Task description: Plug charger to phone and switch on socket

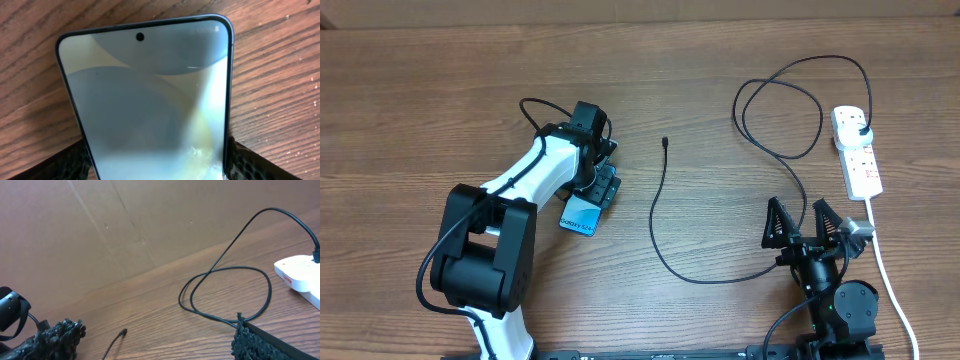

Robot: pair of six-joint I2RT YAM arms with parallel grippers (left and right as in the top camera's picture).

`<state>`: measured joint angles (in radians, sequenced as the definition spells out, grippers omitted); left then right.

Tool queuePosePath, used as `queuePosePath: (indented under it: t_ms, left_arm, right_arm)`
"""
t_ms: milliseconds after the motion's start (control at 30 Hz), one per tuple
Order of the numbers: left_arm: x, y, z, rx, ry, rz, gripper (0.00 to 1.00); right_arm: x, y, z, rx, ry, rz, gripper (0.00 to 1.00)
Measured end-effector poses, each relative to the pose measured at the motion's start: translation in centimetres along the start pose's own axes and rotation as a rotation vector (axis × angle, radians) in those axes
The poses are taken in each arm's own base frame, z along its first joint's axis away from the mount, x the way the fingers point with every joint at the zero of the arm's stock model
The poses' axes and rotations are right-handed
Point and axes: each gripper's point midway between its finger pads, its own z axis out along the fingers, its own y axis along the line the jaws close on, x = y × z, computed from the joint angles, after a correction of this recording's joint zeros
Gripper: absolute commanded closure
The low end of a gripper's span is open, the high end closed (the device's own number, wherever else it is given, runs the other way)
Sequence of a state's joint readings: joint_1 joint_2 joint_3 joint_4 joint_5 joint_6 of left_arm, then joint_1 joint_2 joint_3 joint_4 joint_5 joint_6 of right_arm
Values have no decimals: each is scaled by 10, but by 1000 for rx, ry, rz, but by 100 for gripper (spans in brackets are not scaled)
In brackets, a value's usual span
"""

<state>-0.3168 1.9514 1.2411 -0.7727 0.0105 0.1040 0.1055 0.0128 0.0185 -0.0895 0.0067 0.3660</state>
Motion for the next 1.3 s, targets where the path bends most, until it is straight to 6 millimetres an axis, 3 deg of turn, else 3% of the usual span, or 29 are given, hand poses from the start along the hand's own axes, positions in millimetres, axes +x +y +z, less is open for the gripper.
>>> queuePosePath:
  t_ms: [600, 933, 1300]
  left_arm:
    - [5, -4, -6, 19, 84, -90, 19]
    - [-32, -1, -47, 17, 10, -189, 18]
    - [-39, 0, -46, 17, -18, -245, 18]
  right_arm:
    - [0, 0, 0, 0, 0, 0, 0]
    - [0, 0, 0, 0, 0, 0, 0]
    - [0, 0, 0, 0, 0, 0, 0]
